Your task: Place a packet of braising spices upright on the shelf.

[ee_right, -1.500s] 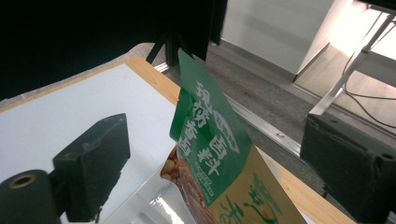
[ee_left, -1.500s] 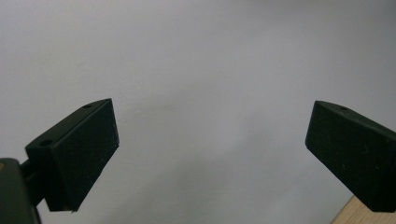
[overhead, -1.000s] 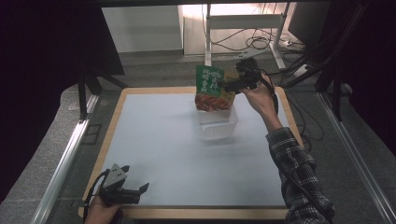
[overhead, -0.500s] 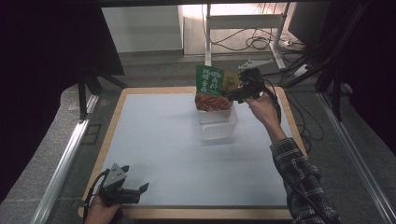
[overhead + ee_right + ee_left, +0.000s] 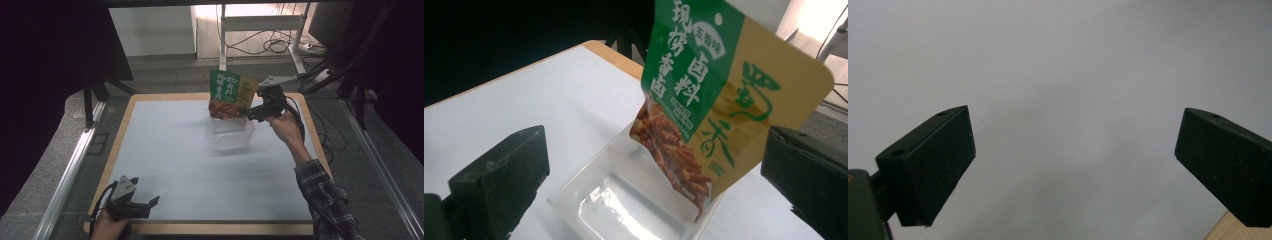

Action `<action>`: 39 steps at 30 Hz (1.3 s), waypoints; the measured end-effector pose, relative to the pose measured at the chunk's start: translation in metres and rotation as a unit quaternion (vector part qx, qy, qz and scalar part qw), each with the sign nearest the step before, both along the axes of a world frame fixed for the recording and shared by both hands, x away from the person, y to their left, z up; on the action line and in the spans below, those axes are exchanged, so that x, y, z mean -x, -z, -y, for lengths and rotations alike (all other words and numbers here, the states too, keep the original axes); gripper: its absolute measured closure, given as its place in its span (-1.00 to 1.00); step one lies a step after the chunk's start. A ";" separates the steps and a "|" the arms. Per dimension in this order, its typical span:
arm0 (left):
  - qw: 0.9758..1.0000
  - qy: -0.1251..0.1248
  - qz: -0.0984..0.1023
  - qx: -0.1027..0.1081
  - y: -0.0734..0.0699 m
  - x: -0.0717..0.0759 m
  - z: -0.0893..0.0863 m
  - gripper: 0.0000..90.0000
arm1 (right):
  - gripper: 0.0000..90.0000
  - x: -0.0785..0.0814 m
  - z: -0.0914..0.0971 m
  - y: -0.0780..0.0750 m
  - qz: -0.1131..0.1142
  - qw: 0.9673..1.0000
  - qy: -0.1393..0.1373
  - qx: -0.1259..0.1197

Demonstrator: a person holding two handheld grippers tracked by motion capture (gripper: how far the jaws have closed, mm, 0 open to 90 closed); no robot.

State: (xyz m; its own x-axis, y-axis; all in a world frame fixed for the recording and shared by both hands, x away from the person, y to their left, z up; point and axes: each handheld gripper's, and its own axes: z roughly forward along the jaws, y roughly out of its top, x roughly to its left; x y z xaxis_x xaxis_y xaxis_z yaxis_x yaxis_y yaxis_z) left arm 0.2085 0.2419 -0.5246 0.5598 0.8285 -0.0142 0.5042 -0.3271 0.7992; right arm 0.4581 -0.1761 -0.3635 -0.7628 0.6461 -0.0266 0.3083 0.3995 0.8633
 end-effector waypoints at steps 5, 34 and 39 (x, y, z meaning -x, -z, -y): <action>1.000 0.000 0.000 -0.001 0.000 0.000 0.000 -0.94 | -1.00 0.010 0.004 0.002 0.001 1.000 -0.002 -0.004; 1.000 0.001 0.000 -0.008 0.000 0.000 0.002 -0.94 | -1.00 0.057 0.024 0.030 -0.003 1.000 -0.006 -0.002; 1.000 0.001 0.001 -0.009 0.000 0.000 0.002 -0.94 | -1.00 0.066 0.026 0.033 -0.002 1.000 -0.007 -0.001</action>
State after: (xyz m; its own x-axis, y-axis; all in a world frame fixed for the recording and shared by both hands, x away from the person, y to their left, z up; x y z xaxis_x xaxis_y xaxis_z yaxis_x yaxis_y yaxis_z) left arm 0.2084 0.2398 -0.5247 0.5616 0.8274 0.0009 0.5024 -0.3418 0.7942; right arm 0.3925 -0.2026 -0.3967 -0.7712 0.6362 -0.0224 0.3058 0.4011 0.8635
